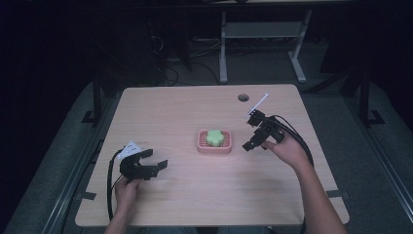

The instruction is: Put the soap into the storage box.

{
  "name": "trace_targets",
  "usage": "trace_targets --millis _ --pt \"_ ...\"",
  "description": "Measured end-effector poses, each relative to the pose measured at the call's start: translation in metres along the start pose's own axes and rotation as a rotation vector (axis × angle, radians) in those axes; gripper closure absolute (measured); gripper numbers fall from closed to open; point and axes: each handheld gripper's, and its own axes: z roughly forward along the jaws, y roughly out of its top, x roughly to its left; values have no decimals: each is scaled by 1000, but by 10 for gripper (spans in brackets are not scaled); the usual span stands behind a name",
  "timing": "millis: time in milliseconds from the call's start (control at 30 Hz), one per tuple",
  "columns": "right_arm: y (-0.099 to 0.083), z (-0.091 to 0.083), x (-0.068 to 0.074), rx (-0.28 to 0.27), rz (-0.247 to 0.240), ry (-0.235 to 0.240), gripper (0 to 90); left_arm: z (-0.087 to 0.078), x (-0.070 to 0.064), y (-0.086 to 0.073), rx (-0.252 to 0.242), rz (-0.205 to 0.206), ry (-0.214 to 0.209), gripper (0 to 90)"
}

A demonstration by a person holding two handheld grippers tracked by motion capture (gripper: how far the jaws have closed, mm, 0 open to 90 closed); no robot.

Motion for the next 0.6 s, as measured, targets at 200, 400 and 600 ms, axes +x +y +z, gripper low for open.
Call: trace_targets --millis 200,400,600 --pt "-15 -3 0 -12 14 2 210 0 0 0 2 3 0 143" --pt "-31 -6 -1 -20 29 0 210 0 0 0 7 8 2 143" --pt "-45 -5 -2 -23 46 1 210 0 0 0 9 11 3 143"
